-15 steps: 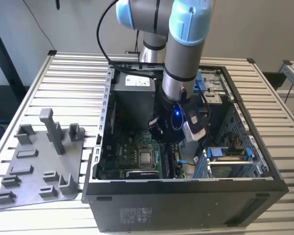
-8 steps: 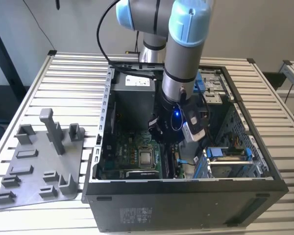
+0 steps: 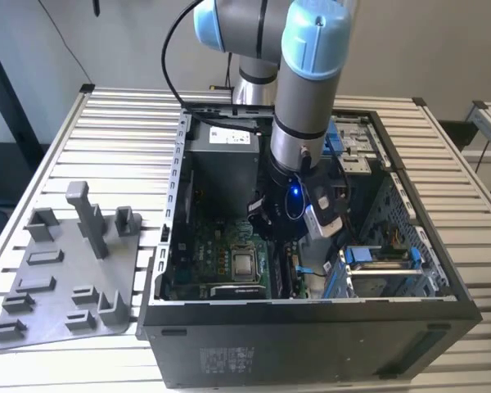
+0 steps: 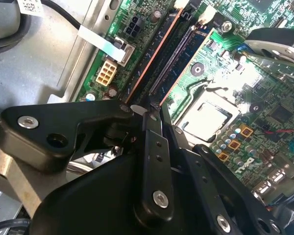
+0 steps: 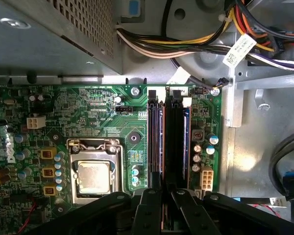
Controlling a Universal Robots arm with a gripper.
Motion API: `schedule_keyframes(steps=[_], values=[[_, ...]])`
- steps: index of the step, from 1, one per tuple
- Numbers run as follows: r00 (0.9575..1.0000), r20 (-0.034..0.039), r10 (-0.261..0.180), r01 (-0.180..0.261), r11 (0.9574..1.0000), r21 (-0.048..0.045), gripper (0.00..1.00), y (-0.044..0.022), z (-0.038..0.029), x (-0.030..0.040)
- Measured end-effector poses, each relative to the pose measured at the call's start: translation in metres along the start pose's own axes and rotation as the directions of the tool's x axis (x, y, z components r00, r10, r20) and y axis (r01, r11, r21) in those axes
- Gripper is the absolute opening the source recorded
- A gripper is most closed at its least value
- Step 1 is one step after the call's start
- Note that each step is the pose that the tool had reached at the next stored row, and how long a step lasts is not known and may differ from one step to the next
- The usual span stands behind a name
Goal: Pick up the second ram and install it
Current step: 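Insert the second ram into the second slot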
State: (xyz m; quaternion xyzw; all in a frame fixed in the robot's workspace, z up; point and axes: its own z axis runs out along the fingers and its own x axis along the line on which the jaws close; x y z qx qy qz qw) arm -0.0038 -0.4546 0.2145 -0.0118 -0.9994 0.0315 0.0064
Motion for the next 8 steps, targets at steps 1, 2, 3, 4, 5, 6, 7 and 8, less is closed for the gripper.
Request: schedule_keyframes(steps=[1, 2, 3, 4, 5, 6, 7, 8], values=[[1.0000, 0.0000, 0.000, 0.000, 1.0000, 0.0000, 0.14, 0.0000, 0.0000, 0.0000], [1.0000, -0.0001, 0.000, 0.000, 1.0000, 0.0000, 0.14, 0.0000, 0.0000, 0.0000], [1.0000, -0.0001, 0.000, 0.000, 1.0000, 0.0000, 0.14, 0.0000, 0.0000, 0.0000], [1.0000, -0.0001, 0.000, 0.000, 1.0000, 0.0000, 0.14, 0.0000, 0.0000, 0.0000], [1.0000, -0.0001, 0.000, 0.000, 1.0000, 0.0000, 0.14, 0.0000, 0.0000, 0.0000], [1.0000, -0.0001, 0.000, 0.000, 1.0000, 0.0000, 0.14, 0.0000, 0.0002, 0.0000], [1.0000, 0.0000, 0.000, 0.000, 1.0000, -0.0003, 0.14, 0.0001, 0.0006, 0.0000], [1.0000, 0.0000, 0.000, 0.000, 1.0000, -0.0005, 0.14, 0.0002, 0.0013, 0.0000]])
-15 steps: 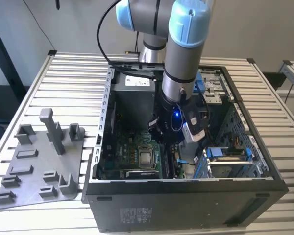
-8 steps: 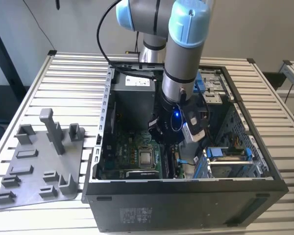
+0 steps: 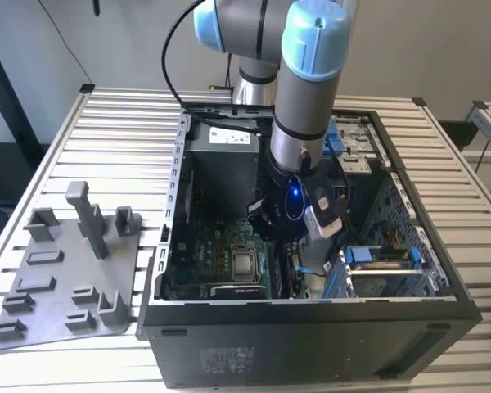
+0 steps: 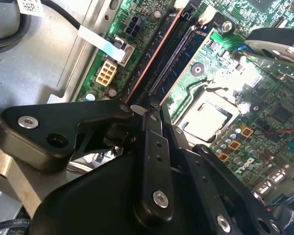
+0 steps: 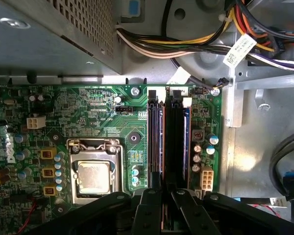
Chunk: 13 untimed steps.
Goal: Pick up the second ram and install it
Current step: 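Insert the second ram into the second slot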
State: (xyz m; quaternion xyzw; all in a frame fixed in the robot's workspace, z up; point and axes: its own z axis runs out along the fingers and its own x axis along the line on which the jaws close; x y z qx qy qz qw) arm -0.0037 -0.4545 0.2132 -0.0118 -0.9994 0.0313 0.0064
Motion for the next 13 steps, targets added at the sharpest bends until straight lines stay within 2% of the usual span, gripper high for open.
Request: schedule_keyframes(steps=[6, 13], values=[[1.0000, -0.0002, 0.000, 0.000, 1.0000, 0.0006, 0.14, 0.0001, 0.0036, 0.0000], [1.0000, -0.0001, 0.000, 0.000, 1.0000, 0.0004, 0.16, 0.0002, 0.0040, 0.0000]])
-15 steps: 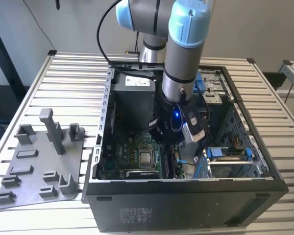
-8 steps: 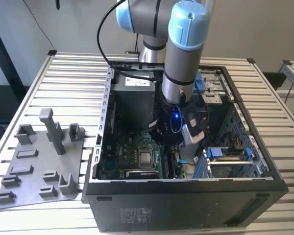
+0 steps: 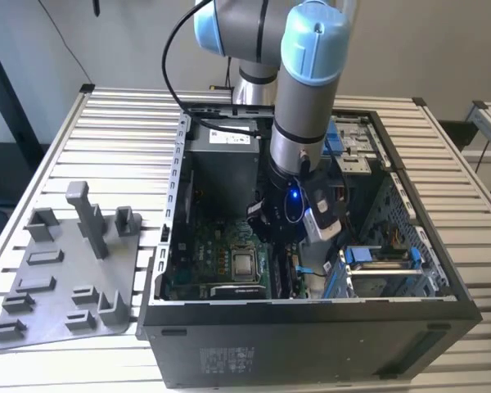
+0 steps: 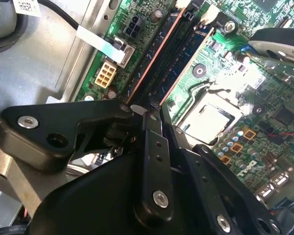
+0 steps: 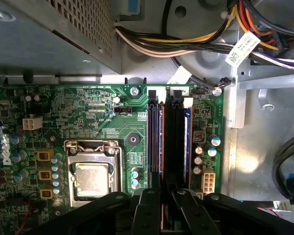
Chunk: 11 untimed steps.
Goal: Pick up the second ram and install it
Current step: 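Insert the second ram into the second slot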
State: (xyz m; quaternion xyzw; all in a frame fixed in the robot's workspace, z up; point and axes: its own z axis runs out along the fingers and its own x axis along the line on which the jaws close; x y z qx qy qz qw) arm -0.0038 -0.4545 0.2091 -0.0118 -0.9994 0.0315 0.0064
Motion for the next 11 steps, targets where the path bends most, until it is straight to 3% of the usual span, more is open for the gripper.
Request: schedule_keyframes(steps=[3, 11], values=[[1.0000, -0.0001, 0.000, 0.000, 1.0000, -0.0001, 0.22, 0.0000, -0.0012, 0.0000], [1.0000, -0.0004, 0.001, -0.001, 1.0000, -0.0001, 0.22, -0.0023, -0.0359, 0.0004]])
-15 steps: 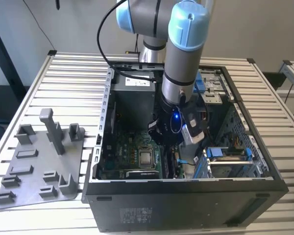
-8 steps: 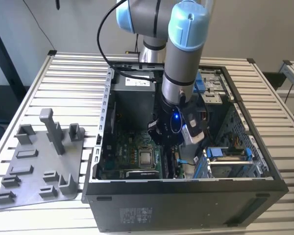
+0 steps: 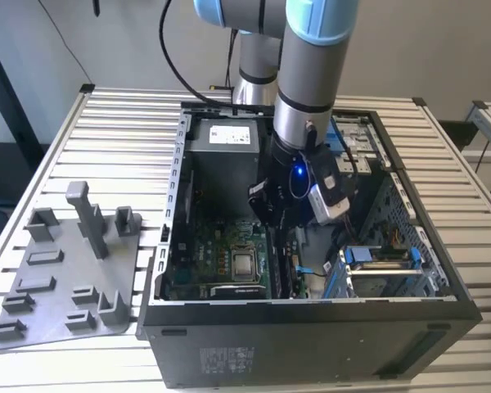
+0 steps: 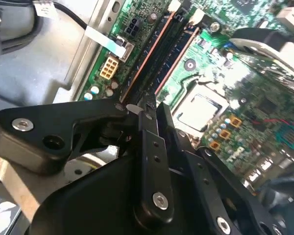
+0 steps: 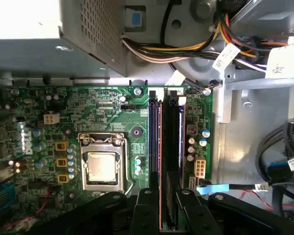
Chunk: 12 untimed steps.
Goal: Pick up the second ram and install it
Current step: 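Insert the second ram into the second slot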
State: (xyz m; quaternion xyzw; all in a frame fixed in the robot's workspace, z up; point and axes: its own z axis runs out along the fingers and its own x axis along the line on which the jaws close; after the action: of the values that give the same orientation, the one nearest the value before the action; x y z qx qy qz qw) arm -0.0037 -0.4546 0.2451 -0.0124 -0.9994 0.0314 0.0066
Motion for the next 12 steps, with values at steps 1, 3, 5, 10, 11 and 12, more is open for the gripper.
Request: schedule_keyframes(steps=[1, 3, 5, 10, 11, 12], values=[[1.0000, 0.0000, 0.000, 0.000, 1.0000, -0.0005, 0.22, -0.0001, 0.0000, 0.0000], [1.0000, -0.0001, 0.000, 0.000, 1.0000, -0.0011, 0.22, 0.0000, 0.0000, 0.0000], [1.0000, -0.0002, 0.000, 0.000, 1.0000, -0.0013, 0.20, -0.0001, 0.0000, 0.0000], [1.0000, -0.0002, 0.000, 0.000, 1.0000, -0.0024, 0.11, -0.0001, -0.0001, 0.0000], [1.0000, -0.0002, 0.000, 0.000, 1.0000, -0.0024, 0.11, -0.0001, -0.0001, 0.0000], [1.0000, -0.0002, 0.000, 0.000, 1.0000, -0.0028, 0.11, -0.0001, -0.0001, 0.0000]])
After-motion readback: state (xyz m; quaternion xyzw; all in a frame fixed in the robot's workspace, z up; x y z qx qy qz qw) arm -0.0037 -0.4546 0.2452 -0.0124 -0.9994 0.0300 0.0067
